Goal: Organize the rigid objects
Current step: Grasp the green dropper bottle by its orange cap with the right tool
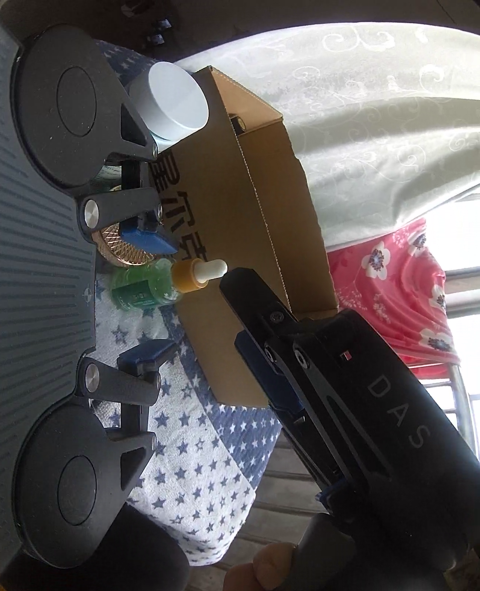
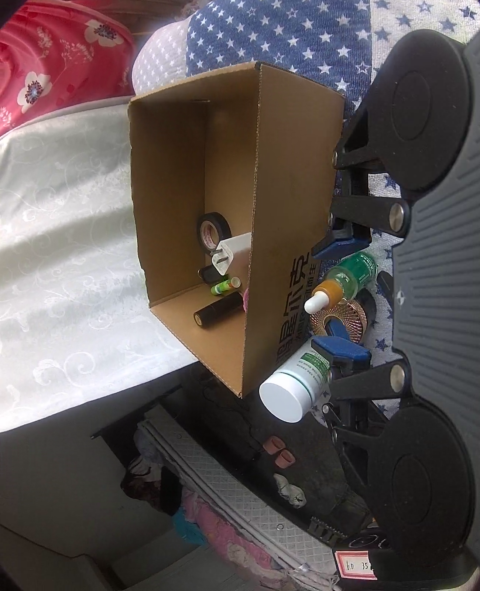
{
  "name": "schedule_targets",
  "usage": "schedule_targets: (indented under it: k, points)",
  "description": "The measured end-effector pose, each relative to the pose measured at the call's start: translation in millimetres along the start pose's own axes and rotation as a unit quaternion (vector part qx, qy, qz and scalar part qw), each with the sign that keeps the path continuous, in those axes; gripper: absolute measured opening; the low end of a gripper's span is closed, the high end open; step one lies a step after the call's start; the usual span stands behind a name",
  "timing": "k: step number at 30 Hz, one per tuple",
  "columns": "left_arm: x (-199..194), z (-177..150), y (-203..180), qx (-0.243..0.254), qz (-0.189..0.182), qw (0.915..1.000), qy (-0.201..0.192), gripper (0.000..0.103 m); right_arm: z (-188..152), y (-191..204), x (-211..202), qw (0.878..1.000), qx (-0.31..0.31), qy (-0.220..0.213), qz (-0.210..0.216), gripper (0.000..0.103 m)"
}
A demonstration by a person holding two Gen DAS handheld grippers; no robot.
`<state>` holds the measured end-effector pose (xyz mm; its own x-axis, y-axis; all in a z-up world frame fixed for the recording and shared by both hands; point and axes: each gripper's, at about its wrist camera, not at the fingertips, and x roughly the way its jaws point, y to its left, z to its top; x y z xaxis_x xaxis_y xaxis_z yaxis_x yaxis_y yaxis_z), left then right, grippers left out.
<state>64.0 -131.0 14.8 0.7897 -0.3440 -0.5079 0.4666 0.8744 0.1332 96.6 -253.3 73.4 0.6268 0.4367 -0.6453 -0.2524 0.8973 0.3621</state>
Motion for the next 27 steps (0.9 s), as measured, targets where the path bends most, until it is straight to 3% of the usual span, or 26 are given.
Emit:
schedule_targets:
  k: [10,16,21,27]
  points:
    - [23,-3,11,-0.016,0.014,0.9998,0.007,0.045,1,11,32,0.998,-0.042,0.032,-0.031,0.046]
    - [27,-5,13,-0.013,0.010,0.9998,0.007,0.043,1,5,43,0.998,-0.040,0.043,-0.027,0.041]
    - [28,-5,19,-0.023,0.005,0.9996,0.011,0.033,0,3,44,0.998,-0.039,0.043,-0.021,0.033]
    - [26,-7,21,-0.028,0.007,0.9995,0.013,0.032,-1,-2,43,0.999,-0.022,0.046,-0.012,0.027]
